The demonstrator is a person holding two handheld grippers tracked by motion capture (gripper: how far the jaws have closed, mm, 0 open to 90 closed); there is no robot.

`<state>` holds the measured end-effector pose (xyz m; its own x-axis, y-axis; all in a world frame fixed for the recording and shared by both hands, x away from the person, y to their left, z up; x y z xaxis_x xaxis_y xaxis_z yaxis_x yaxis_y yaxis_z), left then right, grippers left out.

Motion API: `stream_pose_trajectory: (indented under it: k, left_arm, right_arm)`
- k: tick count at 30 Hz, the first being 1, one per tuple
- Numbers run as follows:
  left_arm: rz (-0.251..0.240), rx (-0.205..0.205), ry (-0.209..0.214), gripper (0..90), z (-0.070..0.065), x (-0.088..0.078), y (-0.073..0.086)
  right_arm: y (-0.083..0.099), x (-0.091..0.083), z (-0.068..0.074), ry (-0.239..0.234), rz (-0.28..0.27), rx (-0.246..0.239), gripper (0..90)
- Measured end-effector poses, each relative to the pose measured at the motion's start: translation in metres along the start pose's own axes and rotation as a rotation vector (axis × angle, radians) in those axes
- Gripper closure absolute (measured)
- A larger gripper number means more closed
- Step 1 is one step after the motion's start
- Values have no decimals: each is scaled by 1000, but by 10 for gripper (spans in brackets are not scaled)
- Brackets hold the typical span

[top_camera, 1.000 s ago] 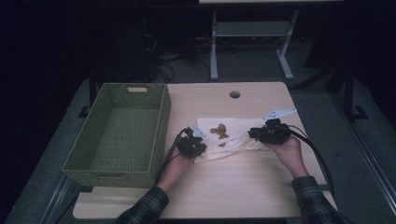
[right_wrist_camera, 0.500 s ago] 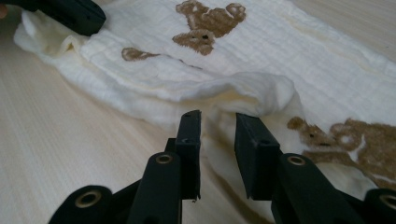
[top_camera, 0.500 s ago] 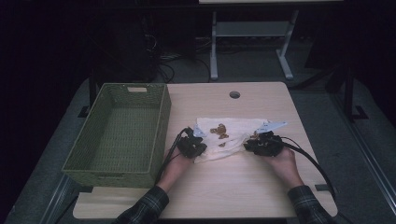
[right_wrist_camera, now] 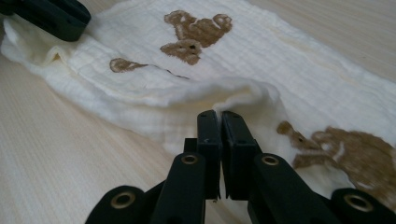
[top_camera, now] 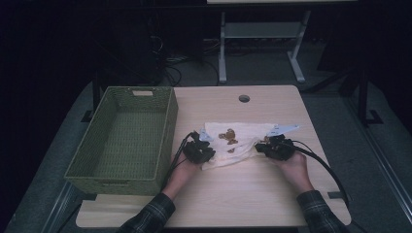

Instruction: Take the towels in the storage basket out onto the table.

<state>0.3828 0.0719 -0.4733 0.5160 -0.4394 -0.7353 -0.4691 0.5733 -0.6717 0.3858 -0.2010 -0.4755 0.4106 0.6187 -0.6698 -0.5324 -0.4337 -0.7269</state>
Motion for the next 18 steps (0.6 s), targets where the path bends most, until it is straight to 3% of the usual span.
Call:
stream_pose_trajectory:
  k: [7, 9, 15, 18]
  left_arm:
    - [-63, -20, 36, 702, -6, -28, -3]
    - [-62, -9, 53, 674, -9, -35, 1]
    - [-47, 28, 57, 591, -17, -34, 5]
    - [-22, 56, 53, 666, -20, -26, 7]
  right_arm:
    - [7, -24, -10, 15, -38, 19, 872]
    - [10, -32, -13, 20, -48, 28, 873]
    - [16, -43, -19, 31, -59, 47, 873]
    - [16, -45, -20, 31, -63, 49, 873]
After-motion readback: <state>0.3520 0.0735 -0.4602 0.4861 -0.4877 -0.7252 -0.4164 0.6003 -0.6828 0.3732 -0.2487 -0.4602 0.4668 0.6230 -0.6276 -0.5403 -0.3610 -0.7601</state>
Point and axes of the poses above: each handheld gripper's, and its own axes: x roughly forward along the jaws, y roughly out of its underside, z roughly to its left, the point moved 3 cm from there along x, roughly forward along the jaws, and after that the axes turned 6 degrees about -y, right-handed, at the moved point
